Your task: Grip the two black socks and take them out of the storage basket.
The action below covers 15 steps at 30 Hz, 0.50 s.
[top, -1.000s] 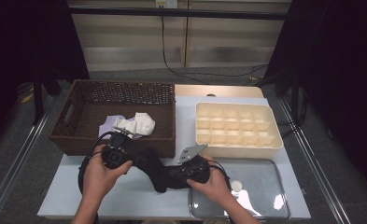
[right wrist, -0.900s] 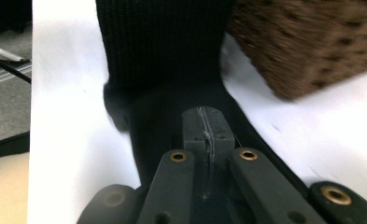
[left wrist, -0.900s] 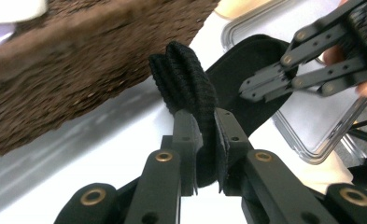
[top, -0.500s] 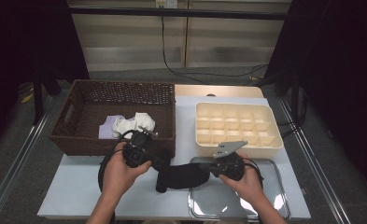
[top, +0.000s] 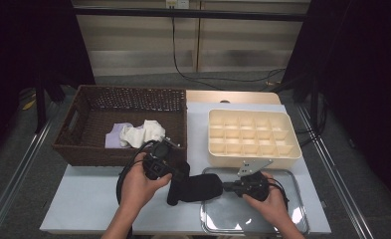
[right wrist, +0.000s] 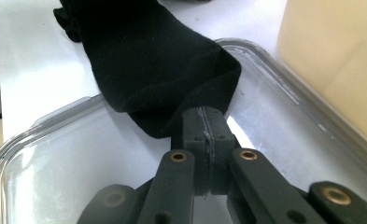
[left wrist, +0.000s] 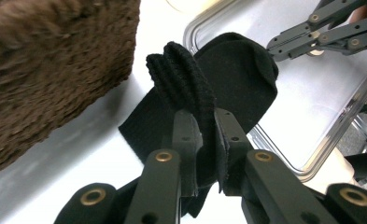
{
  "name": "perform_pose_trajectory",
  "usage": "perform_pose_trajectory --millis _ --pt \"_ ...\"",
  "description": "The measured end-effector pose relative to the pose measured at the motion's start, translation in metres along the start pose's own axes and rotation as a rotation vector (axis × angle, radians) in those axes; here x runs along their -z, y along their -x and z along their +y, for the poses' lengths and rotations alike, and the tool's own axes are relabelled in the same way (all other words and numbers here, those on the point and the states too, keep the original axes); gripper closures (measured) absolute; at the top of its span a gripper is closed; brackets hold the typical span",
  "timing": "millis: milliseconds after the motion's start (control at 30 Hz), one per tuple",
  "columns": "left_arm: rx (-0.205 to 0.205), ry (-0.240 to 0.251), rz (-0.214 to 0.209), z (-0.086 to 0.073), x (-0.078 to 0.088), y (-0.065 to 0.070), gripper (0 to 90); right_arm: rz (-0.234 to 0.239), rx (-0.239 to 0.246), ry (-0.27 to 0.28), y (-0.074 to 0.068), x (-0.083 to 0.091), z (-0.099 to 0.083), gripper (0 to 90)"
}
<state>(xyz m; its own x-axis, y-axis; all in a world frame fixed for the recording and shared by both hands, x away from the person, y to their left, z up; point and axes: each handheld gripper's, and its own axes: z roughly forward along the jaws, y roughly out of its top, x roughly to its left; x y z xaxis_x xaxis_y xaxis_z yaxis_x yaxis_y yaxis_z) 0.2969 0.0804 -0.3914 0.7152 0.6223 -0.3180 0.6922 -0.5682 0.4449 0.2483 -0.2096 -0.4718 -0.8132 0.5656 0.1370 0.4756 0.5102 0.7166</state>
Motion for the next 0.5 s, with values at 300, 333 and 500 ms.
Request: perform_pose_trajectory --millis 300,333,500 --pt "-0.028 -0.005 -0.019 0.006 -0.011 0.012 80.6 0.012 0.002 -0.018 -0.001 -0.007 -0.002 88.7" --pt "-0.031 -0.011 -0.019 0.006 -0.013 0.013 80.6 0.016 -0.003 -0.015 -0.001 -0.008 -0.002 88.7" --pt "-0.041 -0.019 -0.026 0.011 -0.024 0.020 80.6 0.018 -0.002 -0.007 -0.001 -0.008 -0.003 88.1"
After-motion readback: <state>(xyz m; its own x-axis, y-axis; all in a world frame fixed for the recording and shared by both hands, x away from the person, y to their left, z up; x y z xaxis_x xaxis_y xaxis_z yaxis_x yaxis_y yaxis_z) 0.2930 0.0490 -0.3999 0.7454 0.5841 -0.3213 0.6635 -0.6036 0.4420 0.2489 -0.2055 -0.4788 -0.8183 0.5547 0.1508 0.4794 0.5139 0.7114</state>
